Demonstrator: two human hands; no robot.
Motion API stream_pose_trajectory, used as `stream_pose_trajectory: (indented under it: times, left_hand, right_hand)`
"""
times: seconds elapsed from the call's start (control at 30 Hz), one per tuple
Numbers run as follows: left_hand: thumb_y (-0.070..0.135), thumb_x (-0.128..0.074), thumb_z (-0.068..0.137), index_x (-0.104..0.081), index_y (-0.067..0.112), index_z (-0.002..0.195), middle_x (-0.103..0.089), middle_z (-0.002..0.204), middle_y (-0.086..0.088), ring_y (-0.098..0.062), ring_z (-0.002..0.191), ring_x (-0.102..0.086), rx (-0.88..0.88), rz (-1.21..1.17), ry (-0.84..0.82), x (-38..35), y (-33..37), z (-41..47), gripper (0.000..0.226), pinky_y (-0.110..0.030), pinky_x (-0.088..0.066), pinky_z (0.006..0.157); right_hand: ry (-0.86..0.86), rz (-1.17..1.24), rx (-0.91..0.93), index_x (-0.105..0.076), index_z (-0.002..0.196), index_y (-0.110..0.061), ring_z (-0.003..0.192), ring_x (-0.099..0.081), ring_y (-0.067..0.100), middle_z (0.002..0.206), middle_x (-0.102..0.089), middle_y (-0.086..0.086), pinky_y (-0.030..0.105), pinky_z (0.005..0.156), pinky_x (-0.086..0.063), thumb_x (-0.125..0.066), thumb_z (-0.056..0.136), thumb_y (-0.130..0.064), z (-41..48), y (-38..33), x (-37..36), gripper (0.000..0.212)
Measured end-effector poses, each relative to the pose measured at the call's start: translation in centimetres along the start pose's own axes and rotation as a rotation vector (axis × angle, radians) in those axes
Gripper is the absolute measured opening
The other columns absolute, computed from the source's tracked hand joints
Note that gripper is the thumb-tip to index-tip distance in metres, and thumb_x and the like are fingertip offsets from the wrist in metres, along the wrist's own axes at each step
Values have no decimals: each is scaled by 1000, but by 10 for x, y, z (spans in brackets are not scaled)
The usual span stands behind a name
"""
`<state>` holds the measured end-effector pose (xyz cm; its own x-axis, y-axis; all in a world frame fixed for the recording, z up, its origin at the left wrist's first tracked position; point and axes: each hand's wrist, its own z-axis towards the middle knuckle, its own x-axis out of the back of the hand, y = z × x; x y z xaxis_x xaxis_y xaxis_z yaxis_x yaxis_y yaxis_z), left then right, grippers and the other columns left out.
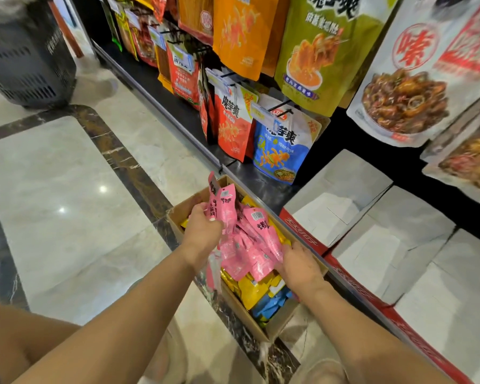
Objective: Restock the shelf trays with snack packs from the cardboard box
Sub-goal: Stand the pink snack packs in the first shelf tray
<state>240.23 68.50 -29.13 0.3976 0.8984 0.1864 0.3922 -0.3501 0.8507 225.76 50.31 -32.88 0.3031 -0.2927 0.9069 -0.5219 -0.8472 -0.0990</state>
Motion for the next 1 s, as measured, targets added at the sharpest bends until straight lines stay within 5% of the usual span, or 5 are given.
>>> stream_pose_trajectory:
  times: [0.23,0.37,0.47,0.6,1.0]
  left_hand:
    - [23,-66,85,-57,32,113,-71,100,4,-20,89,-71,-122,36,-24,-6,34,-29,31,-43,-57,83]
    - [25,-60,96,-51,39,113,-68,104,7,-17,92,-67,-229,65,-83,-13,48,-39,24,-37,-55,82]
    - [26,-60,97,-51,33,115,-65,103,7,-13,86,-65,-276,86,-133,-23,57,-40,23,-28,-52,68]
    - [29,-66,88,-62,14,101,-71,94,-18,-37,86,-70,-195,37,-212,-46,66,-35,20,-52,-59,76]
    - [14,-78,79,-70,10,100,-73,90,-15,-24,74,-66,-164,32,-431,-159,62,21,23,-41,-55,71]
  right_hand:
    - [34,592,-68,-64,105,-14,58,-53,13,74,-60,-1,25,47,-37,-56,100,-28,-35,19,40,17]
    - [109,1014,-143,-65,105,-16,67,-61,11,80,-67,-3,25,58,-48,-65,96,-17,-47,28,53,9]
    - [146,1317,-164,-68,114,-8,84,-72,25,96,-76,8,43,78,-59,-65,95,-6,-54,38,57,20]
    - [216,1564,-161,-65,111,-11,81,-73,21,100,-77,10,30,66,-59,-61,93,7,-63,53,62,26]
    - [338,1926,-323,-66,121,-9,79,-72,26,103,-76,15,37,75,-59,-62,95,-2,-54,133,50,28]
